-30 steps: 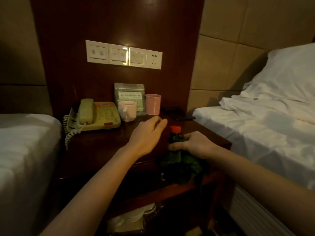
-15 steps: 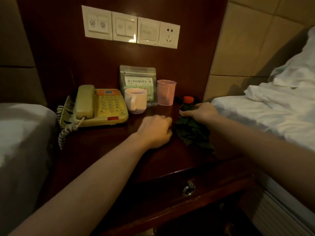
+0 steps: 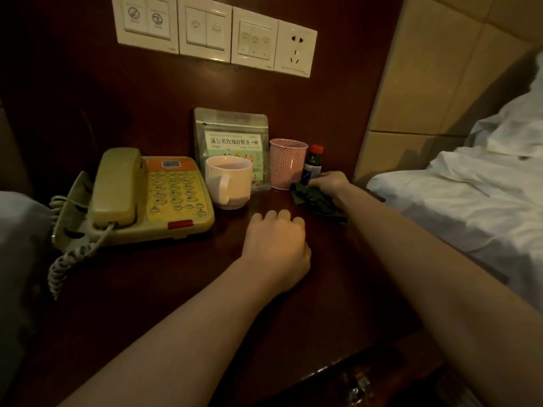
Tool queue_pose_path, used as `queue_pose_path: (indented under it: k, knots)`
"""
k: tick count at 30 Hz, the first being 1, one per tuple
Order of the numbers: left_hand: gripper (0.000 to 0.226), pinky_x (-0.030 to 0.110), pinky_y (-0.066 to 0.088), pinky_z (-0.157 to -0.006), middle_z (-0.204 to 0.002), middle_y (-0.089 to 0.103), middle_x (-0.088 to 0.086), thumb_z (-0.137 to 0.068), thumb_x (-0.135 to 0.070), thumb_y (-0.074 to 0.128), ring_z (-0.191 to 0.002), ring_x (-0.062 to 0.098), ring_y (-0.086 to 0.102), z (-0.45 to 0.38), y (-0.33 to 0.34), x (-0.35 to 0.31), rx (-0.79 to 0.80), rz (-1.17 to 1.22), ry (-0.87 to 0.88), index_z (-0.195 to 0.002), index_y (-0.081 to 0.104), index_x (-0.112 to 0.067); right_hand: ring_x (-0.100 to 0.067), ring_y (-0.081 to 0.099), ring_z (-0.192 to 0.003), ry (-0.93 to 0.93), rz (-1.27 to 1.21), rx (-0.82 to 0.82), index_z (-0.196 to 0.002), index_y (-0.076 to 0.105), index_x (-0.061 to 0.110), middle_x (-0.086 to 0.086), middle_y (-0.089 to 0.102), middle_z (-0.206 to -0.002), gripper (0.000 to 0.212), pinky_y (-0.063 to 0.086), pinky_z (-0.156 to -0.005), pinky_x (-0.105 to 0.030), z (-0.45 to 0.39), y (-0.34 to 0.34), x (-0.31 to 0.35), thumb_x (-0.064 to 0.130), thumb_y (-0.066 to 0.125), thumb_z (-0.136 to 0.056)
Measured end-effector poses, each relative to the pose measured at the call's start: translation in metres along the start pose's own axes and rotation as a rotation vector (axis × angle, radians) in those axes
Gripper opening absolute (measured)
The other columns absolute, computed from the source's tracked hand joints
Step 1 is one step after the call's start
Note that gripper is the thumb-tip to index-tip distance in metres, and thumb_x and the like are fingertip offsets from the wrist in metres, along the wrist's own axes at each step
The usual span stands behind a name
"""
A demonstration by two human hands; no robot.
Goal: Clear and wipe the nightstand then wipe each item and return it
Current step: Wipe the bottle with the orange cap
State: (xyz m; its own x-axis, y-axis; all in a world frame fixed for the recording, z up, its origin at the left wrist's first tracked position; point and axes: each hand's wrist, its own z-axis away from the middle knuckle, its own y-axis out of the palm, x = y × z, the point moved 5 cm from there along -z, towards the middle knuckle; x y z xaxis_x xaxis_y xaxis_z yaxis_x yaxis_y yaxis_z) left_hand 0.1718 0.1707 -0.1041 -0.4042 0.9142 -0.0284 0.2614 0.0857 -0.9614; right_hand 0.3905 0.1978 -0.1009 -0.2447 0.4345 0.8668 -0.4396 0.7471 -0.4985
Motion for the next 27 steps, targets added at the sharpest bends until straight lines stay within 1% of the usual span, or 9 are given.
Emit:
queue_pose_path:
  k: [3, 5, 10, 13, 16, 19, 22, 23, 27]
  knots:
    - [0.036, 0.038, 0.036, -0.094, -0.124, 0.049, 0.008, -0.097, -0.037, 0.041, -0.115, 0.024, 0.045, 0.001, -0.001, -0.001, -0.013, 0.007, 0.006, -0.125, 0.048, -0.015, -0.026, 0.054, -0.117, -0.038, 0.03, 0.028, -0.131, 0.053, 0.006, -0.013, 0.056, -0.129, 0.05, 0.045, -0.094, -0.032, -0.005, 0.002, 0.002, 0.016, 0.068, -0.084]
    - [0.036, 0.038, 0.036, -0.094, -0.124, 0.049, 0.008, -0.097, -0.036, 0.042, -0.115, 0.024, 0.045, 0.002, 0.0, -0.001, -0.015, 0.019, 0.005, -0.125, 0.048, -0.015, -0.026, 0.055, -0.116, -0.05, 0.059, 0.018, -0.129, 0.054, 0.006, -0.013, 0.058, -0.127, 0.049, 0.046, -0.094, -0.032, -0.006, 0.002, 0.0, 0.018, 0.069, -0.084]
    - [0.038, 0.039, 0.036, -0.097, -0.127, 0.048, 0.008, -0.097, -0.036, 0.041, -0.117, 0.024, 0.045, 0.001, 0.002, -0.003, -0.001, -0.016, -0.002, -0.128, 0.046, -0.015, -0.024, 0.061, -0.099, -0.157, 0.203, -0.094, -0.116, 0.063, 0.007, -0.012, 0.065, -0.111, 0.036, 0.048, -0.077, -0.03, -0.011, 0.003, -0.005, 0.026, 0.065, -0.085]
    - [0.038, 0.039, 0.035, -0.098, -0.126, 0.048, 0.007, -0.096, -0.037, 0.041, -0.116, 0.024, 0.045, -0.001, 0.003, -0.002, 0.011, -0.021, 0.004, -0.127, 0.046, -0.016, -0.024, 0.062, -0.094, -0.152, 0.339, -0.059, -0.116, 0.06, 0.007, -0.011, 0.064, -0.107, 0.041, 0.052, -0.073, -0.032, -0.013, 0.01, -0.001, 0.035, 0.063, -0.086]
    - [0.038, 0.04, 0.035, -0.098, -0.125, 0.049, 0.007, -0.096, -0.039, 0.04, -0.116, 0.023, 0.046, -0.003, 0.001, 0.001, 0.0, -0.018, -0.02, -0.126, 0.046, -0.016, -0.027, 0.06, -0.1, -0.174, 0.466, -0.015, -0.12, 0.054, 0.005, -0.013, 0.06, -0.114, 0.047, 0.05, -0.075, -0.034, -0.009, 0.013, 0.009, 0.04, 0.058, -0.088]
    - [0.038, 0.039, 0.034, -0.098, -0.124, 0.05, 0.007, -0.096, -0.039, 0.04, -0.116, 0.023, 0.046, -0.003, 0.002, -0.001, -0.006, -0.033, -0.017, -0.125, 0.047, -0.016, -0.028, 0.058, -0.105, -0.191, 0.54, 0.06, -0.123, 0.054, 0.006, -0.013, 0.059, -0.119, 0.048, 0.049, -0.081, -0.036, -0.002, 0.014, 0.01, 0.04, 0.055, -0.09]
    - [0.04, 0.039, 0.035, -0.097, -0.125, 0.05, 0.006, -0.096, -0.04, 0.041, -0.115, 0.023, 0.047, -0.004, 0.004, 0.0, -0.013, -0.043, -0.013, -0.127, 0.047, -0.016, -0.025, 0.059, -0.093, -0.28, 0.754, 0.054, -0.114, 0.059, 0.014, -0.01, 0.062, -0.111, 0.038, 0.048, -0.074, -0.034, 0.019, 0.016, 0.008, 0.043, 0.05, -0.091]
    - [0.04, 0.039, 0.036, -0.096, -0.124, 0.051, 0.006, -0.095, -0.041, 0.041, -0.114, 0.022, 0.048, -0.004, 0.004, 0.001, -0.017, -0.046, -0.013, -0.127, 0.047, -0.017, -0.025, 0.059, -0.093, -0.324, 0.832, 0.029, -0.116, 0.058, 0.018, -0.009, 0.062, -0.111, 0.036, 0.047, -0.073, -0.033, 0.029, 0.016, 0.007, 0.042, 0.048, -0.091]
    - [0.032, 0.037, 0.038, -0.086, -0.115, 0.055, 0.004, -0.094, -0.039, 0.044, -0.106, 0.021, 0.053, -0.004, 0.0, 0.003, -0.057, -0.063, -0.047, -0.118, 0.051, -0.018, -0.028, 0.056, -0.105, -0.489, 1.006, -0.001, -0.125, 0.053, 0.023, -0.009, 0.055, -0.121, 0.032, 0.043, -0.076, -0.036, 0.08, 0.008, 0.002, 0.034, 0.043, -0.097]
